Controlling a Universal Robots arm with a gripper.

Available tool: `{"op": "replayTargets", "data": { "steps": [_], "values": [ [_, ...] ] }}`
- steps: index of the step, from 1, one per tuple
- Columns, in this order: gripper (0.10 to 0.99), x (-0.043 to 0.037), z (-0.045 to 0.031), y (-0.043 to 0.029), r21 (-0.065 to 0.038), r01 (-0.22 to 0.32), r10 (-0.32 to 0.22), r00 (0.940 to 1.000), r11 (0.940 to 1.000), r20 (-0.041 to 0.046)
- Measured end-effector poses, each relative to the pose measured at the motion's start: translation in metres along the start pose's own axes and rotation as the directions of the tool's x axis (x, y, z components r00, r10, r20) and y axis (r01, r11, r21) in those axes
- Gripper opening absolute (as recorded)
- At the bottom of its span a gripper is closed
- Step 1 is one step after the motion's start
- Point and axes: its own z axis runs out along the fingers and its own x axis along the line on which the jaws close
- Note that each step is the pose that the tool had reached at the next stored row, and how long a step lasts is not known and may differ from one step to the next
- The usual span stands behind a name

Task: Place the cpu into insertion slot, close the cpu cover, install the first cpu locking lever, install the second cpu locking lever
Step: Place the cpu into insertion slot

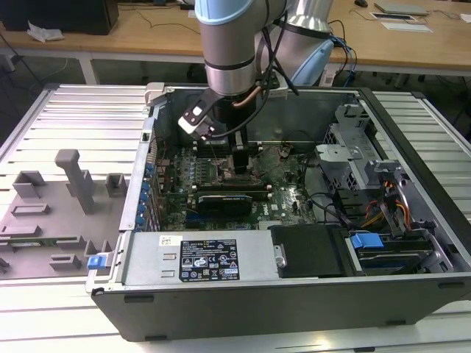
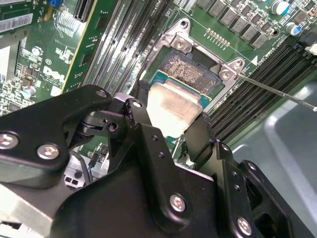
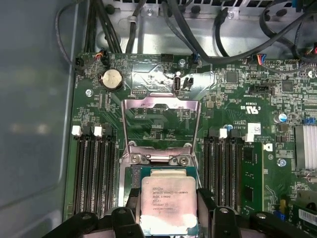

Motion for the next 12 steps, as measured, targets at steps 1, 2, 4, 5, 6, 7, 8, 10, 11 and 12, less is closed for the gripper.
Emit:
{"op": "replayTargets", "data": {
  "steps": [1,2,4,5,6,7,8,10,11,12],
  "values": [
    [0.541,0.0003,0.0003,-0.0003,0.000,0.000,0.000,1.0000,1.0000,0.0000],
    [0.541,0.0006,0.0004,-0.0005,0.000,0.000,0.000,1.0000,1.0000,-0.0001],
    [0.541,0.0013,0.0011,-0.0018,0.000,0.000,0.000,1.0000,1.0000,0.0000],
    [0.541,0.0015,0.0016,-0.0024,0.000,0.000,0.000,1.0000,1.0000,0.0000],
    [0.541,0.0016,0.0021,-0.0031,0.000,0.000,0.000,1.0000,1.0000,0.0000],
    [0.541,0.0018,0.0026,-0.0036,0.000,0.000,0.000,1.0000,1.0000,0.0000],
    [0.541,0.0021,0.0037,-0.0045,0.000,0.000,0.000,1.0000,1.0000,0.0000],
    [0.541,0.0023,0.0081,-0.0064,0.000,0.000,0.000,1.0000,1.0000,0.0000],
    [0.541,0.0025,0.0102,-0.0068,0.000,0.000,0.000,1.0000,1.0000,0.0000],
    [0.541,0.0027,0.0117,-0.0071,0.000,0.000,0.000,1.0000,1.0000,0.0000]
  ]
}}
